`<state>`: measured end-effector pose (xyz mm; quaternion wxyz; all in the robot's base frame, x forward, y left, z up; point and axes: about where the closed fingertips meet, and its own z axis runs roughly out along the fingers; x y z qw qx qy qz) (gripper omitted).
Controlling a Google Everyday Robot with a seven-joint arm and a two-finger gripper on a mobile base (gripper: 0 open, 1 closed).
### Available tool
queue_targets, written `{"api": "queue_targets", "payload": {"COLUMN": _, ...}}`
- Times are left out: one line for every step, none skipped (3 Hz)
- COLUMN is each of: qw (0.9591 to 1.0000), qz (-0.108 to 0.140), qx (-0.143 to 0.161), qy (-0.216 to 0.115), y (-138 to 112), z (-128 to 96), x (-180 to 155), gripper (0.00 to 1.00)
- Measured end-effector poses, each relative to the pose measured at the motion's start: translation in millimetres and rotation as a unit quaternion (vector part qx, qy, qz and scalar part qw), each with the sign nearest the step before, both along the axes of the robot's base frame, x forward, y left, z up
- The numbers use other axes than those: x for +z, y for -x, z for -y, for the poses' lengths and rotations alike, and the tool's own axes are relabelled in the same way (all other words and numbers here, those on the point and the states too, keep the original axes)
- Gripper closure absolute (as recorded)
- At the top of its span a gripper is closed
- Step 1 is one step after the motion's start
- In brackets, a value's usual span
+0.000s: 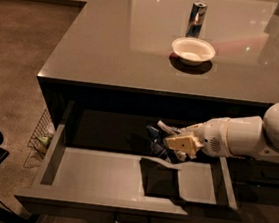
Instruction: Place blue chip bag into top drawer
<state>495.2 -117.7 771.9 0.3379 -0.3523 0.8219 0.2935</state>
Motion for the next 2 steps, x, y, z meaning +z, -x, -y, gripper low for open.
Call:
{"api": "queue_targets", "payload": {"qw": 1.0000, "qz": 0.000, "qx": 0.002, "qy": 0.000, "y": 0.2, "z": -1.8, "x": 0.0, "gripper": 0.04}}
{"api": "queue_targets", "payload": {"qw": 1.0000, "qz": 0.000, "qx": 0.003, "qy": 0.000, "y": 0.4, "z": -2.7, "x": 0.1, "gripper": 0.00}}
